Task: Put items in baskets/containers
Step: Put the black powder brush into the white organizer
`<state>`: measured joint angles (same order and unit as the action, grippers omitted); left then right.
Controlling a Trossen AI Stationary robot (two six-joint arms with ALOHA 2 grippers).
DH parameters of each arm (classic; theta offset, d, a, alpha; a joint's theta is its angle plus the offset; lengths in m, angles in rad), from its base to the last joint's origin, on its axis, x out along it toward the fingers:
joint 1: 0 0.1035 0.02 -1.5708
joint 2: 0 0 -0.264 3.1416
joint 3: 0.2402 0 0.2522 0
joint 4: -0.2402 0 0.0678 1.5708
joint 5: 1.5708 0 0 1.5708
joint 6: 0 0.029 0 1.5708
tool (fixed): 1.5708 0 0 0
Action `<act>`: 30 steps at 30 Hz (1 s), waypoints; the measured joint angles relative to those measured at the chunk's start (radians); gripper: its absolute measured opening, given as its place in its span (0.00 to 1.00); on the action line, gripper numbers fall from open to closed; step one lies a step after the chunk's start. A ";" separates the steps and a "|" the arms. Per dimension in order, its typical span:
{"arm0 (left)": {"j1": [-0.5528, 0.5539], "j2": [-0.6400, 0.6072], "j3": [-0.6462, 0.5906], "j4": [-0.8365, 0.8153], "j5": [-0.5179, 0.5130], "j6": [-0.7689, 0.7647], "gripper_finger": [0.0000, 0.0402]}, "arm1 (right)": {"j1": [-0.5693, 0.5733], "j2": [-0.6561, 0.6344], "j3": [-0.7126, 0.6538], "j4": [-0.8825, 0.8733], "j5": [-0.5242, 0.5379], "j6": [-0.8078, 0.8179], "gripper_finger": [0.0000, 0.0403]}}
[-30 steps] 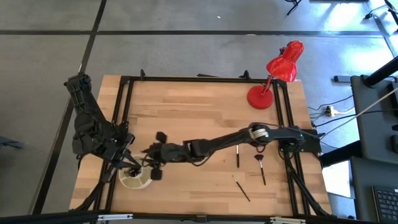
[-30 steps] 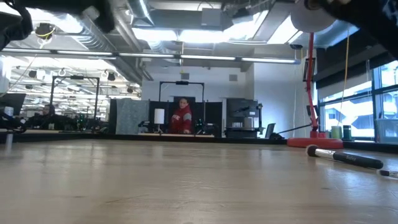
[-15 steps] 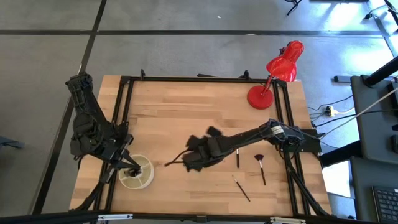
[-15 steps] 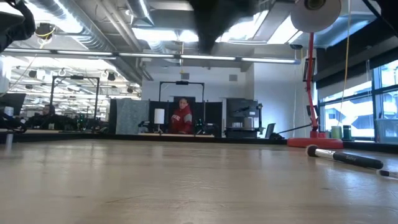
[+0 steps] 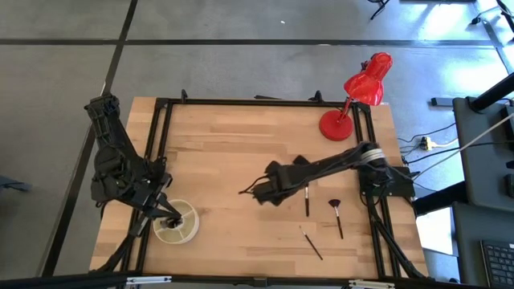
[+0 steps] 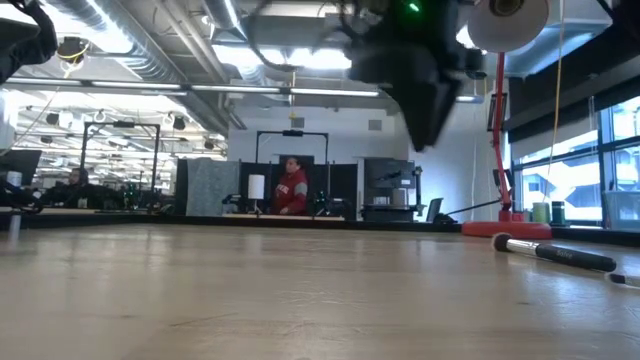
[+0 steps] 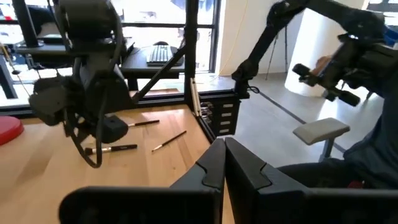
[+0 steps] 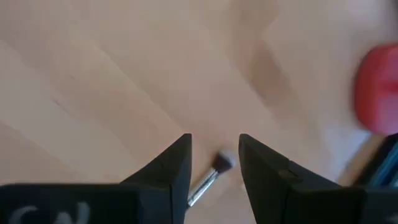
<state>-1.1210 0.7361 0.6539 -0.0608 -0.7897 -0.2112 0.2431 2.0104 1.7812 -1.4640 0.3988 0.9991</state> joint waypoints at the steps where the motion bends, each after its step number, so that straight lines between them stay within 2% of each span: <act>1: 0.000 0.000 0.000 0.000 -0.001 0.007 0.01 | -0.005 -0.033 -0.061 0.037 -0.015 0.003 0.33; 6: 0.000 0.000 0.000 -0.004 -0.001 0.035 0.01 | -0.048 -0.240 -0.381 0.277 -0.072 0.043 0.33; 10: 0.004 0.000 0.000 -0.004 -0.005 0.049 0.01 | -0.100 -0.394 -0.613 0.471 -0.191 0.121 0.33; 16: 0.011 0.000 0.000 -0.004 -0.024 0.049 0.01 | -0.116 -0.450 -0.872 0.637 -0.267 0.218 0.34; 22: 0.011 0.000 0.000 -0.004 -0.077 0.049 0.01 | -0.116 -0.456 -0.994 0.905 -0.292 0.250 0.47; 27: 0.011 0.000 0.000 -0.009 -0.081 0.049 0.01 | -0.116 -0.456 -0.998 0.933 -0.307 0.273 0.57; 30: 0.011 0.000 0.000 -0.019 -0.081 0.049 0.01 | -0.109 -0.455 -0.996 0.929 -0.306 0.265 0.56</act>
<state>-1.1099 0.7357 0.6540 -0.0803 -0.8703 -0.1619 0.1345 1.5558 0.7853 -0.5351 0.0925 1.2637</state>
